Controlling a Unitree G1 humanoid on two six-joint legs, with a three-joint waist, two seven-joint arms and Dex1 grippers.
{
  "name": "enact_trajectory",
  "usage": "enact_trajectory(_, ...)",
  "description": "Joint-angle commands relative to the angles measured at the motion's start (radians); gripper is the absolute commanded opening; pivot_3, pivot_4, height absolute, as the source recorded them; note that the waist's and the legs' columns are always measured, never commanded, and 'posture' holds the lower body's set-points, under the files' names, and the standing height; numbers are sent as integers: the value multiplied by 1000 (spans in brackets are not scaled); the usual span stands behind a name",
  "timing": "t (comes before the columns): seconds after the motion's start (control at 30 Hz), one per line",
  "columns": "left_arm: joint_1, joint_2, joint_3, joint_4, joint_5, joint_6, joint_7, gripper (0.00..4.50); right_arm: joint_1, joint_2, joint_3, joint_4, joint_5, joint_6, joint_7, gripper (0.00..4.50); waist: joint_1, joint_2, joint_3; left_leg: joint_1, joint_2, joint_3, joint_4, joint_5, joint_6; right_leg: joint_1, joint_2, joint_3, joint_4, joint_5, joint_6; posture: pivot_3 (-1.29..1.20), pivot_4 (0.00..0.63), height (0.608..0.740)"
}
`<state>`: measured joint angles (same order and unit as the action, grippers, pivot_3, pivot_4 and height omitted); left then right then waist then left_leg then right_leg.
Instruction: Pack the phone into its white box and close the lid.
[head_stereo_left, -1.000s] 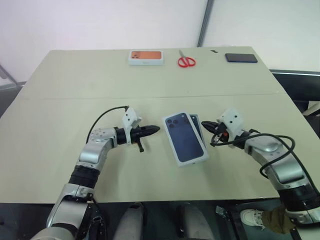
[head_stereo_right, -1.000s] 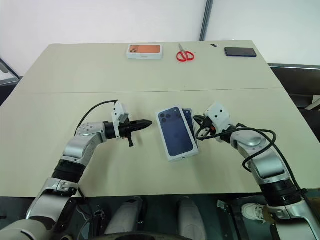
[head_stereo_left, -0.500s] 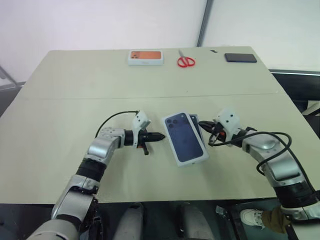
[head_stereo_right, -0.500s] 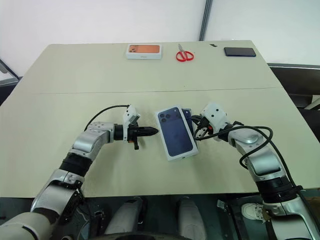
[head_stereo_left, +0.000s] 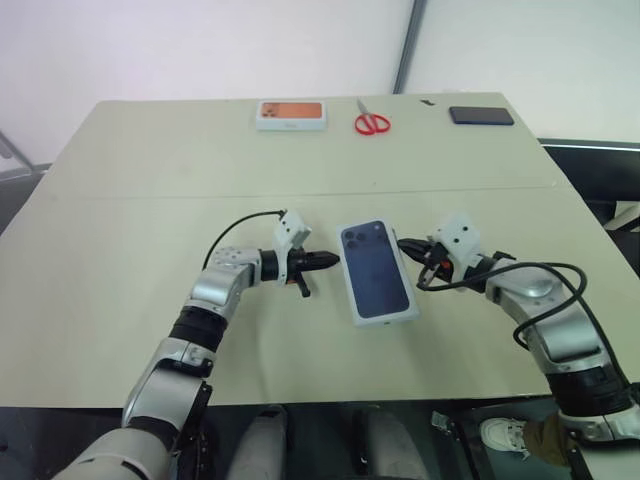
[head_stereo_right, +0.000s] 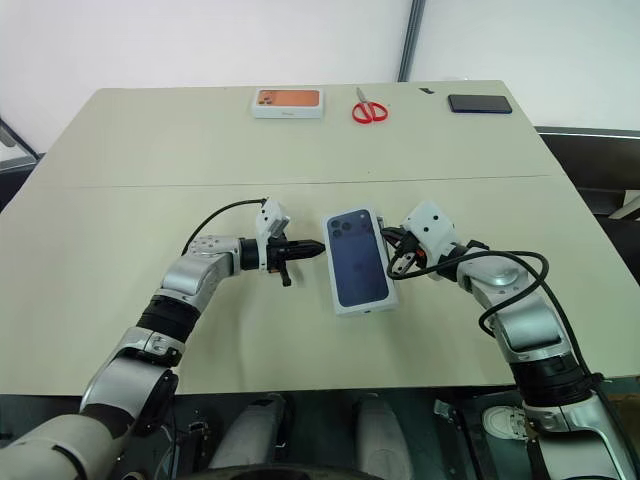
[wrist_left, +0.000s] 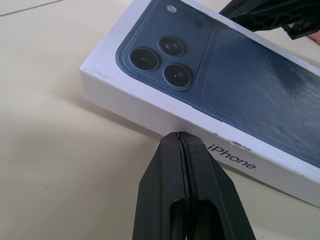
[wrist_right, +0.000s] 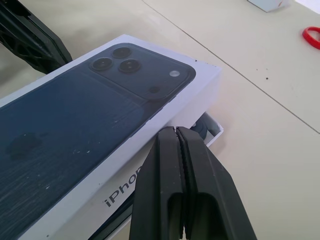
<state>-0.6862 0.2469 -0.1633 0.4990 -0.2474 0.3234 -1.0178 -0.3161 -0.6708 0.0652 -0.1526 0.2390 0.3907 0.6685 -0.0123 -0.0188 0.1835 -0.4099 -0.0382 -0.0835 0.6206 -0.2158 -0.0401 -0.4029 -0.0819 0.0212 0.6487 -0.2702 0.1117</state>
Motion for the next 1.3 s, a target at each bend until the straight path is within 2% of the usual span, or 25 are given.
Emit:
enact_trajectory(0.03,-46,-24,21,-7,-6,-45,6,0,-12,19,-1,-29,-12,2,-1,57,0,0,0,0,0,0,0,0,0,0,0,0,0,0,0,0,150,740)
enact_trajectory(0.47,-62,-58,12,25,20,-52,3,0,-50,25,-13,45,-82,-3,-3,57,-1,0,0,0,0,0,0,0,0,0,0,0,0,0,0,0,150,740)
enact_trajectory(1.3,-54,-73,11,35,47,-79,13,0,-1,13,13,49,-165,-14,8,57,0,0,0,0,0,0,1,0,0,0,0,0,1,0,0,0,150,740)
